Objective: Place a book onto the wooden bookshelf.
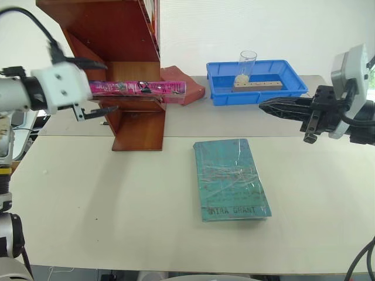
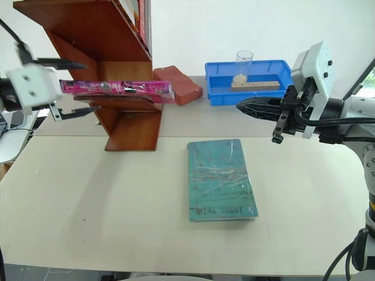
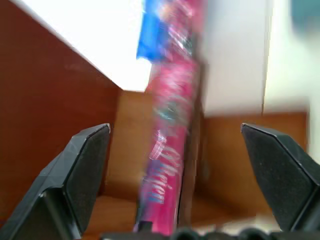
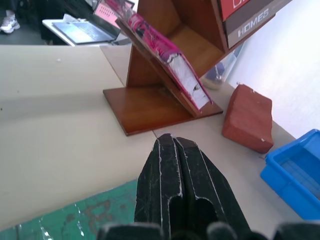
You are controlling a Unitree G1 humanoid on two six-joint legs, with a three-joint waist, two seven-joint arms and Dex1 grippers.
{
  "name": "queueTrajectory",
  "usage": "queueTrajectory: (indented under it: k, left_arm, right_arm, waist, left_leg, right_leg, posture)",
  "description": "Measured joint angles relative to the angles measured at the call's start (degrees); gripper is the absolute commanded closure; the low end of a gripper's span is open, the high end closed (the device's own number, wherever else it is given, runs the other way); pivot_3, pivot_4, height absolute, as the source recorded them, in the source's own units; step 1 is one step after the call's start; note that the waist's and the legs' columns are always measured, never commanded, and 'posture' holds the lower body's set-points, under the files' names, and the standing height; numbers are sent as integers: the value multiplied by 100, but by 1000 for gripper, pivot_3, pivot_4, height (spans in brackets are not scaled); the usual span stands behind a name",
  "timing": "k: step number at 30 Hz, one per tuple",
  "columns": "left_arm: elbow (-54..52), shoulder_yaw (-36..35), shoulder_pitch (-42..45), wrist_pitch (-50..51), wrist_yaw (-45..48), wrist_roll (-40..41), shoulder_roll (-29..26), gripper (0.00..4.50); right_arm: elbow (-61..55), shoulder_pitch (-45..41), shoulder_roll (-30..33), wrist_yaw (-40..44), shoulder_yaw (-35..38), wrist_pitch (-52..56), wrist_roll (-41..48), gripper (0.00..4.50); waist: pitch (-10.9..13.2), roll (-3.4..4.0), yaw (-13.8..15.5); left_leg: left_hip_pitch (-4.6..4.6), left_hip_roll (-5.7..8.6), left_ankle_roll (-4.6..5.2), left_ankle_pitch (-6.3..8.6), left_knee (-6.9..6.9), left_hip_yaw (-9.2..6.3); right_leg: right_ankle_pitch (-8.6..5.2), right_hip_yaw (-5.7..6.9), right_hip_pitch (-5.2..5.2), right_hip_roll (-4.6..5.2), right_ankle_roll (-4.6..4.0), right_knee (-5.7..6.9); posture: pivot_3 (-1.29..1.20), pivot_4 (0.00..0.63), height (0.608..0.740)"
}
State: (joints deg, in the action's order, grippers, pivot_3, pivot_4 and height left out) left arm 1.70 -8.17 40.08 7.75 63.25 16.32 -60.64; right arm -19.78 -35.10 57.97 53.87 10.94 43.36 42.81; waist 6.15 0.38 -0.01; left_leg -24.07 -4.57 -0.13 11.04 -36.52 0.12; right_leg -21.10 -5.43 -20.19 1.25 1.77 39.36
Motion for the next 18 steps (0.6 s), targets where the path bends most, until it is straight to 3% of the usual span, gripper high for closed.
queueTrajectory:
  k: [3, 7, 18]
  left_arm:
    - [-782, -545, -456, 1385, -248, 666, -66, 36]
    - [-1392, -1077, -1624, 2204, -292, 984, -172, 36]
    - [-1875, -1752, -2948, 2615, -487, 1204, -11, 36]
  right_arm:
    - [243, -251, -8, 322, -222, -258, -211, 4500]
    - [592, -342, 15, 738, -389, -557, -501, 4500]
    - [996, -332, 94, 1265, -572, -1084, -1049, 4500]
  waist:
    - [3, -3, -31]
    - [5, -7, -68]
    - [11, -18, -22]
  left_leg:
    - [20, -2, 0, 0, 9, 5]
    - [36, -5, 0, 0, 26, 8]
    - [39, -7, -2, 1, 25, 14]
  right_leg:
    - [0, -1, 5, 0, 0, -2]
    - [5, -1, 3, -2, -12, 0]
    - [10, -3, 1, 0, -24, -3]
  posture:
    - [0, 150, 649]
    - [0, 150, 649]
    - [0, 150, 649]
